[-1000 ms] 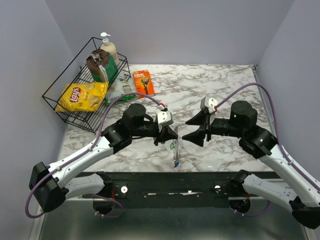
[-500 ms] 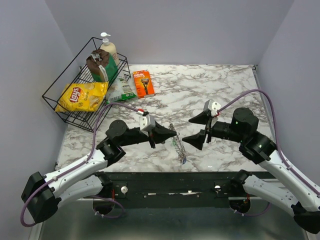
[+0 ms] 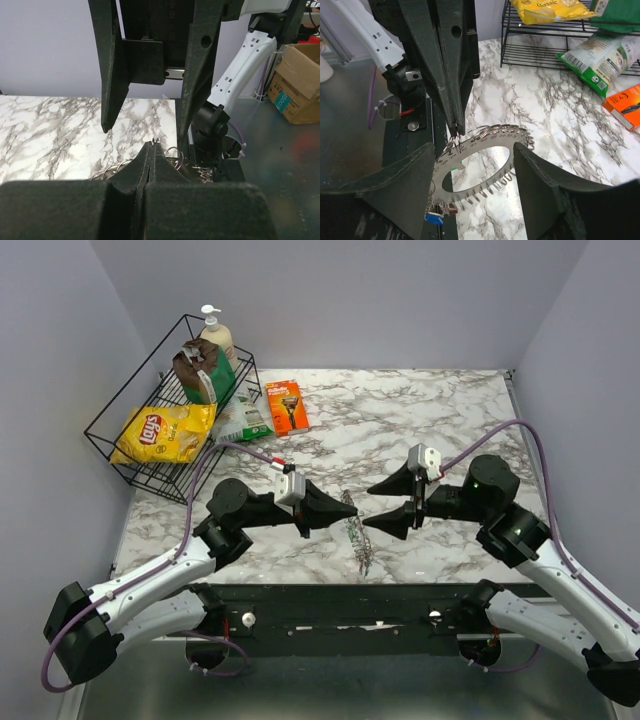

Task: Put the keys on the keyring

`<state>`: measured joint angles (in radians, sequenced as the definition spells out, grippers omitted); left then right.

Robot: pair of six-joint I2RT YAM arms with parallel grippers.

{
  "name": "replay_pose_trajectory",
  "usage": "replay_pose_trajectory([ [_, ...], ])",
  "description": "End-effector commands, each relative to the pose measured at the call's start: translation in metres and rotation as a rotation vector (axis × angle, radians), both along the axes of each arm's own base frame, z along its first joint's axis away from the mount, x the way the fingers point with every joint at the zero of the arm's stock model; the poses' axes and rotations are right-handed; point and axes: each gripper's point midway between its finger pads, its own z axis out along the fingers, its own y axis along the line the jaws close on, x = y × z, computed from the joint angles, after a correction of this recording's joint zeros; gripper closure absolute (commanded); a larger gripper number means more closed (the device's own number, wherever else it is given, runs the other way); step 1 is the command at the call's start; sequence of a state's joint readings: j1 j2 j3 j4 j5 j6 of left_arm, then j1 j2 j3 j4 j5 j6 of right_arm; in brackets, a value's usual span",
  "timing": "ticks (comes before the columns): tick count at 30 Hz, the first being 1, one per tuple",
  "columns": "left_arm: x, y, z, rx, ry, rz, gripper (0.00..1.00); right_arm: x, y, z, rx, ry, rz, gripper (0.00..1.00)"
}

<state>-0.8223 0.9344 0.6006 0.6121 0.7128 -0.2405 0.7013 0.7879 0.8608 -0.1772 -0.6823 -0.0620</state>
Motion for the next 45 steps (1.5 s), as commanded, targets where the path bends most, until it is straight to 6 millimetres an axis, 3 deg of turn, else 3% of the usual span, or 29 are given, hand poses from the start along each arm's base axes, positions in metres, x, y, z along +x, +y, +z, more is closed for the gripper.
replay_pose_trajectory([
  [1, -0.01, 0.001, 0.024, -0.044, -0.06, -0.049, 1.0, -0.009, 0.006, 0.001, 0.012, -0.019, 0.076, 0.33],
  [6, -0.011, 0.001, 0.026, -0.043, -0.063, -0.055, 1.0, -0.01, 0.007, 0.002, 0.016, -0.021, 0.083, 0.44],
  [7, -0.012, 0.001, 0.026, -0.043, -0.063, -0.056, 1.0, -0.009, 0.007, 0.002, 0.015, -0.02, 0.082, 0.51],
  [17, -0.014, 0.001, 0.032, -0.049, -0.063, -0.072, 1.0, -0.014, 0.014, -0.001, 0.016, 0.0, 0.147, 0.67],
  [23, -0.016, 0.001, 0.036, -0.06, -0.064, -0.083, 1.0, -0.018, 0.017, -0.002, 0.012, 0.014, 0.186, 0.98],
  [33, -0.014, 0.002, 0.036, -0.047, -0.082, -0.066, 1.0, -0.016, 0.017, 0.001, 0.015, -0.001, 0.175, 0.99],
  [36, -0.01, 0.004, 0.035, -0.018, -0.101, -0.033, 0.85, -0.017, 0.016, 0.002, 0.018, -0.005, 0.173, 0.99],
  [37, -0.009, 0.005, 0.029, 0.019, -0.088, -0.024, 0.73, -0.017, 0.016, 0.002, 0.018, -0.005, 0.175, 0.99],
  [40, -0.002, 0.006, 0.019, 0.101, -0.082, 0.008, 0.55, -0.02, 0.015, 0.005, 0.024, -0.016, 0.184, 0.99],
  [45, -0.003, 0.006, 0.009, 0.201, -0.063, -0.017, 0.55, -0.023, 0.013, 0.005, 0.026, -0.021, 0.19, 0.99],
])
